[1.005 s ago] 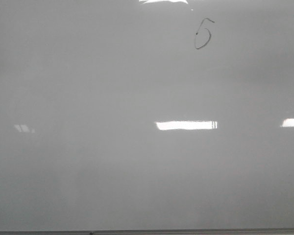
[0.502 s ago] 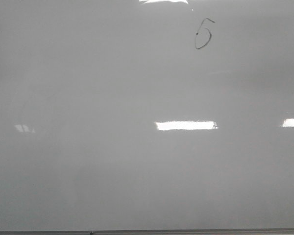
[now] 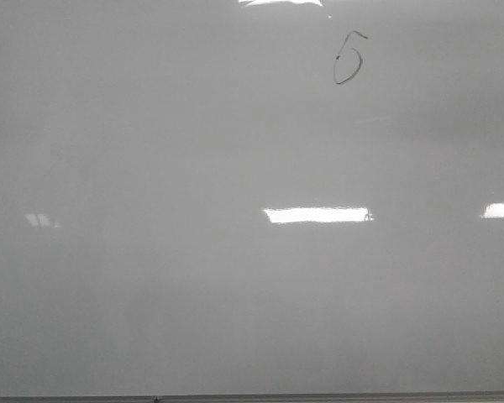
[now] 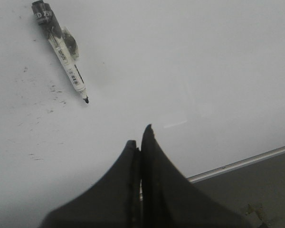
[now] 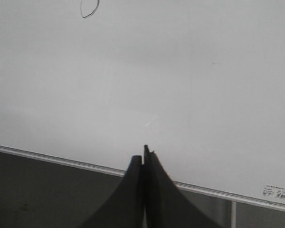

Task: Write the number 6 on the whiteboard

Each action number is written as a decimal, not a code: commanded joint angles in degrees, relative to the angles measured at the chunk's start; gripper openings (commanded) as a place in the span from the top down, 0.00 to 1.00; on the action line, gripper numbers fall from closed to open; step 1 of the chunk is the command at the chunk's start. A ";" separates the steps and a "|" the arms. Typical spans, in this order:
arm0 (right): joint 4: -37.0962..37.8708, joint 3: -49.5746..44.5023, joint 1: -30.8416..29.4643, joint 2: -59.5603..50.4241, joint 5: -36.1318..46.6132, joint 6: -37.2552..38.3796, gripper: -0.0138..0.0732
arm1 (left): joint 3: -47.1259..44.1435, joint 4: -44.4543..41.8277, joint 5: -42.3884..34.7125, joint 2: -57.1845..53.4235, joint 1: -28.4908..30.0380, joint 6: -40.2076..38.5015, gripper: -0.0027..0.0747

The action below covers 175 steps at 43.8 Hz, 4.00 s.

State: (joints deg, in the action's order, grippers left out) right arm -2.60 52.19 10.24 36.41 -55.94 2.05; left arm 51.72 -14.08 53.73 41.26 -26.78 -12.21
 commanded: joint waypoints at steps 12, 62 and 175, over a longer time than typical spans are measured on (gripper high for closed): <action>0.40 1.32 -0.25 0.08 4.14 -0.42 0.92 | 1.53 -0.68 -4.02 -0.13 -0.46 0.15 0.99; 0.40 1.32 -0.25 0.08 4.14 -0.42 0.92 | -50.59 12.12 -57.08 -41.24 28.68 16.30 0.99; 1.89 -53.48 -9.78 -38.13 58.85 0.12 0.92 | -52.24 14.08 -56.88 -42.31 28.17 16.30 0.99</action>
State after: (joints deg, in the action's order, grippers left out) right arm -1.28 -1.55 0.72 -0.65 -2.93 2.05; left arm -0.20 0.00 1.72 -0.21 1.81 4.30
